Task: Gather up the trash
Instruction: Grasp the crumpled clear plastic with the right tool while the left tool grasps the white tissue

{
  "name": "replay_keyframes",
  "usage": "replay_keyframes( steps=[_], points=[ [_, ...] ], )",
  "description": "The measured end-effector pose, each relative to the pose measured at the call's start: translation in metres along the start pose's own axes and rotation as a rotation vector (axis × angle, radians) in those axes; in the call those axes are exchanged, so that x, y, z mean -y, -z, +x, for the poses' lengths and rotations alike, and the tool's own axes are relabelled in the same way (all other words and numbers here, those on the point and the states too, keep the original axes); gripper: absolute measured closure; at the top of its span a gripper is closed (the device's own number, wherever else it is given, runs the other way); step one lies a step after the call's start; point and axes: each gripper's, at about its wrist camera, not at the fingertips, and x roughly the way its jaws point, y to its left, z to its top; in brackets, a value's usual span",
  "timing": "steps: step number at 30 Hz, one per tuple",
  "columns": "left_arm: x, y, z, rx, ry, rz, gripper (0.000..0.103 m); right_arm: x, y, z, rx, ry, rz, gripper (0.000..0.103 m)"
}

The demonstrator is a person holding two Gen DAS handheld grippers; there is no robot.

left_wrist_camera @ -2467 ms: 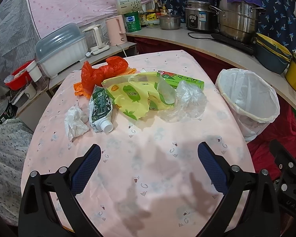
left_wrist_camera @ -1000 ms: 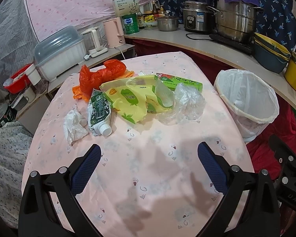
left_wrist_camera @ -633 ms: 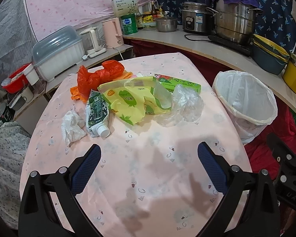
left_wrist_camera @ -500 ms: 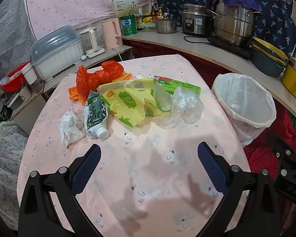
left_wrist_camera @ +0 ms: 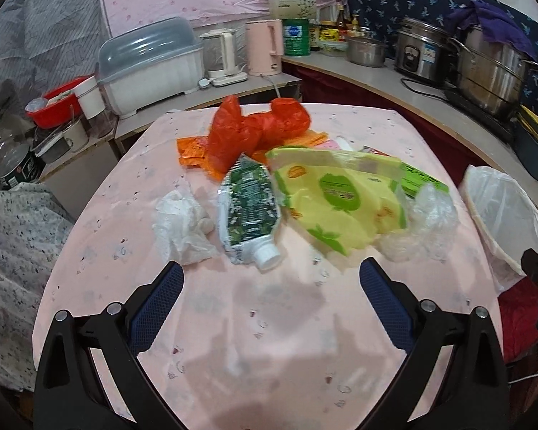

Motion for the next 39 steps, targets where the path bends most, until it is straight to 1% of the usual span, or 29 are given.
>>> replay_keyframes(
  steps=[3,6,11,13,17,18,19,20,22,24,25,26,27,28,29,31,34,39],
  points=[
    [-0.026,-0.008,0.019,-0.011,-0.045,-0.030,0.009,-0.009,-0.007,0.017,-0.017,-0.016,0.005,0.007],
    [-0.047,-0.012,0.041,-0.042,-0.069,-0.044,0.009,-0.017,-0.015,0.034,-0.031,-0.031,0.012,0.008],
    [-0.073,-0.015,0.073,-0.082,-0.072,-0.052,0.009,-0.033,-0.024,0.067,-0.069,-0.048,0.012,0.016],
    [-0.080,-0.016,0.080,-0.092,-0.074,-0.059,0.009,-0.041,-0.027,0.079,-0.078,-0.044,0.003,0.019],
    [-0.094,-0.016,0.086,-0.098,-0.045,-0.087,0.009,-0.050,-0.031,0.102,-0.107,-0.052,0.000,0.023],
    [-0.096,-0.016,0.085,-0.094,-0.037,-0.092,0.012,-0.051,-0.032,0.107,-0.113,-0.054,-0.001,0.025],
    [-0.098,-0.016,0.085,-0.095,-0.017,-0.099,0.021,-0.054,-0.032,0.112,-0.121,-0.058,-0.005,0.029],
    [-0.100,-0.016,0.087,-0.106,0.007,-0.105,0.027,-0.056,-0.032,0.117,-0.128,-0.062,-0.010,0.031],
    [-0.105,-0.017,0.091,-0.133,0.040,-0.122,0.044,-0.061,-0.031,0.124,-0.143,-0.073,-0.016,0.042],
    [-0.108,-0.016,0.093,-0.142,0.053,-0.133,0.049,-0.065,-0.029,0.129,-0.157,-0.086,-0.019,0.049],
    [-0.109,-0.015,0.095,-0.146,0.054,-0.133,0.060,-0.066,-0.028,0.130,-0.161,-0.090,-0.020,0.053],
    [-0.109,-0.014,0.095,-0.150,0.056,-0.130,0.067,-0.067,-0.027,0.131,-0.162,-0.094,-0.020,0.055],
    [-0.109,-0.013,0.096,-0.158,0.059,-0.130,0.079,-0.068,-0.027,0.130,-0.162,-0.097,-0.021,0.058],
    [-0.110,-0.012,0.097,-0.164,0.063,-0.134,0.087,-0.068,-0.027,0.130,-0.161,-0.099,-0.020,0.061],
    [-0.110,-0.012,0.096,-0.165,0.063,-0.136,0.090,-0.067,-0.027,0.129,-0.157,-0.103,-0.018,0.063],
    [-0.110,-0.011,0.089,-0.149,0.059,-0.131,0.094,-0.065,-0.027,0.125,-0.149,-0.115,-0.011,0.074],
    [-0.107,-0.012,0.078,-0.125,0.058,-0.123,0.095,-0.063,-0.029,0.119,-0.132,-0.127,-0.003,0.080],
    [-0.103,-0.018,0.057,-0.086,0.054,-0.123,0.095,-0.058,-0.032,0.104,-0.095,-0.128,0.002,0.085]
  ],
)
